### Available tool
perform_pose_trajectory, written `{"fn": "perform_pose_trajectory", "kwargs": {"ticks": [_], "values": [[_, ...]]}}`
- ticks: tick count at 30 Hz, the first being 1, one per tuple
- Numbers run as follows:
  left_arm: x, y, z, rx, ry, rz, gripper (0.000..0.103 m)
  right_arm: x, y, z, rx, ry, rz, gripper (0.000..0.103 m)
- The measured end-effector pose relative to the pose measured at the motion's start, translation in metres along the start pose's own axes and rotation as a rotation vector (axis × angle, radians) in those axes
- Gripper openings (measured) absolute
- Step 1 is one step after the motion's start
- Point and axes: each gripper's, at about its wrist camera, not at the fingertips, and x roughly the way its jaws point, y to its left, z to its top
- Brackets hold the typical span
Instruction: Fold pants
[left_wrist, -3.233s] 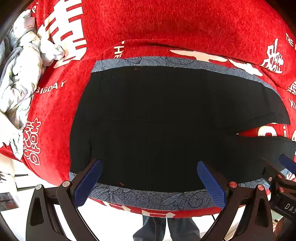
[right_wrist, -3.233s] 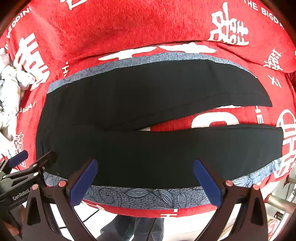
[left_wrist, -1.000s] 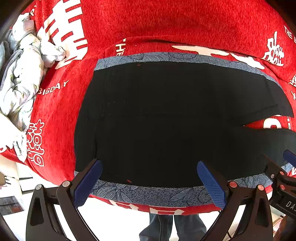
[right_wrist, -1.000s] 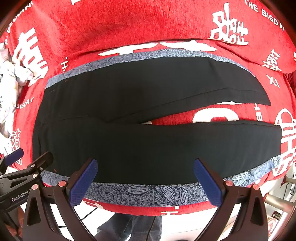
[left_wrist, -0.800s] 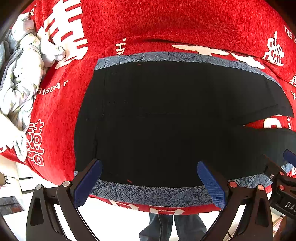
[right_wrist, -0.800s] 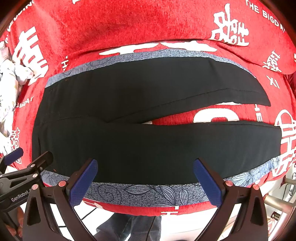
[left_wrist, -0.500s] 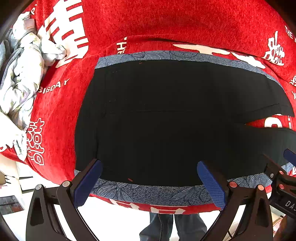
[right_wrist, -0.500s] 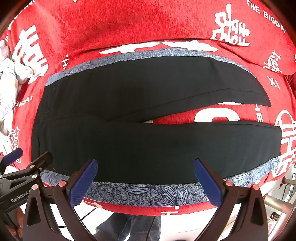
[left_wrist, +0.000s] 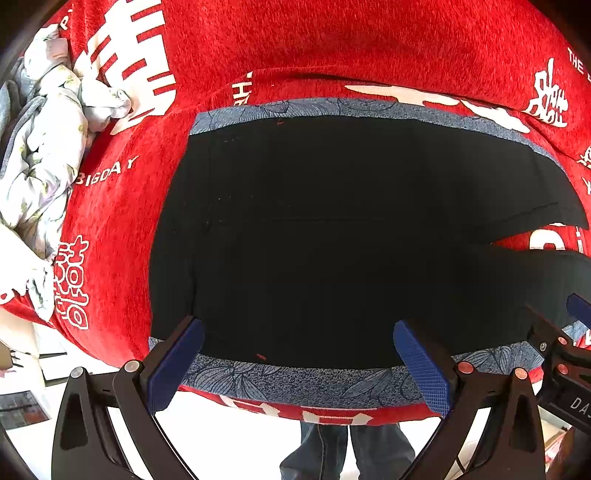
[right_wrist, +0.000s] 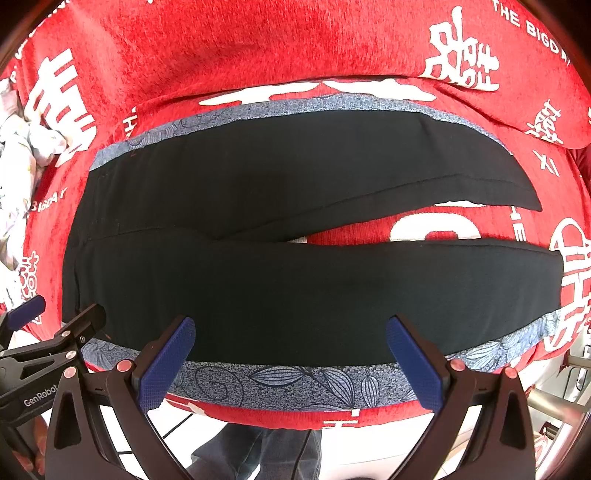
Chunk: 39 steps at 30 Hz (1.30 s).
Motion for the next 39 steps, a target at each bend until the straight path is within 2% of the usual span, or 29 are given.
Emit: {"fn": "perform_pose_trajectory", "kwargs": {"ticks": [34,37,39], "values": [[0.011,0.011,-0.009,0.003,0.021,0.000,0.103,0.006,0.006,-0.006,0.008,0.007,0.009,0.103],[0.012,0.013,-0.009,-0.001,0.022,-0.007,0.103,0.006,0.007,-0.007,0.014,0.004,0.027,0.103],[0.014,0.017,-0.010,-0.015,0.023,-0.022,0.103,0.007,0.006,-0.008,0.032,0.004,0.077,0.103]]}}
